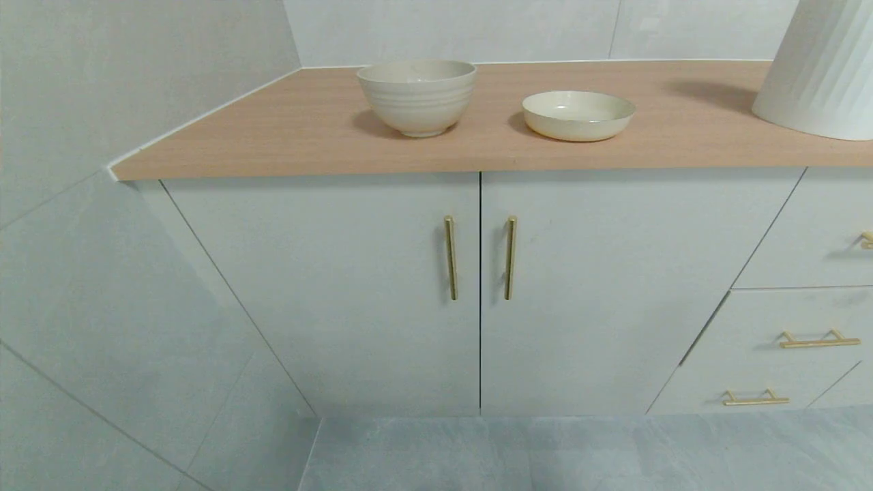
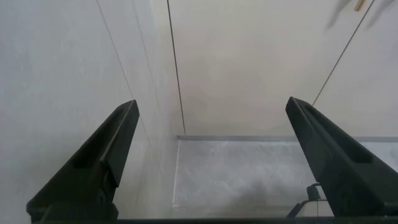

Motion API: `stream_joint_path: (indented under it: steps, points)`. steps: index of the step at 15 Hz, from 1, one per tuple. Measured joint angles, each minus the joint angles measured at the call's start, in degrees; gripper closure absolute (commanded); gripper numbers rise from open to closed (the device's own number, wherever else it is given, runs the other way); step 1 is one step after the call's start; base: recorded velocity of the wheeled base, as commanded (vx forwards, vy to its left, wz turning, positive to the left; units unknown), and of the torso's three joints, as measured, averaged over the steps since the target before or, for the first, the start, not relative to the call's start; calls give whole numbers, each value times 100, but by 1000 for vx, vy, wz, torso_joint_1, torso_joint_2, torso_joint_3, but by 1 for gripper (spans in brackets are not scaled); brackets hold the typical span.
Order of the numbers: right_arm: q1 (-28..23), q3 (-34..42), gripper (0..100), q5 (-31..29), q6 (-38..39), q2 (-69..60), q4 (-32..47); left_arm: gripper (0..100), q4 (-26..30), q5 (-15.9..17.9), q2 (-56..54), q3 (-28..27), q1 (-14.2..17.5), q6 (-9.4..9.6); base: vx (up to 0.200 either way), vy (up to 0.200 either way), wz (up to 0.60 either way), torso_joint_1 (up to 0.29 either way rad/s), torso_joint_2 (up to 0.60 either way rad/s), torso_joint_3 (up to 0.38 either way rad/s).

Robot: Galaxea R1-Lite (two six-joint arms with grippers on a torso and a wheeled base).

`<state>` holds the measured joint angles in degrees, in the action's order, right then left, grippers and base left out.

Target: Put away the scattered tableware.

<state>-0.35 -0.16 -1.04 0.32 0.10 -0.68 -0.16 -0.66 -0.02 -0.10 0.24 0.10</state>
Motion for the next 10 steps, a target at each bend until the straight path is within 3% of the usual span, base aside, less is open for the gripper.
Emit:
stream_joint_path:
  steps: [2, 5, 10]
  points:
    - [20, -411, 0, 232, 193, 20, -333, 0, 0, 0, 0, 0, 0, 0, 0, 0, 0, 0, 0, 0]
    - [104, -1251, 0, 1584, 358, 469, -32, 0, 0, 0, 0, 0, 0, 0, 0, 0, 0, 0, 0, 0]
    - [412, -1927, 0, 3280, 397, 2961, -297, 0, 0, -2, 0, 0, -2, 0, 0, 0, 0, 0, 0, 0]
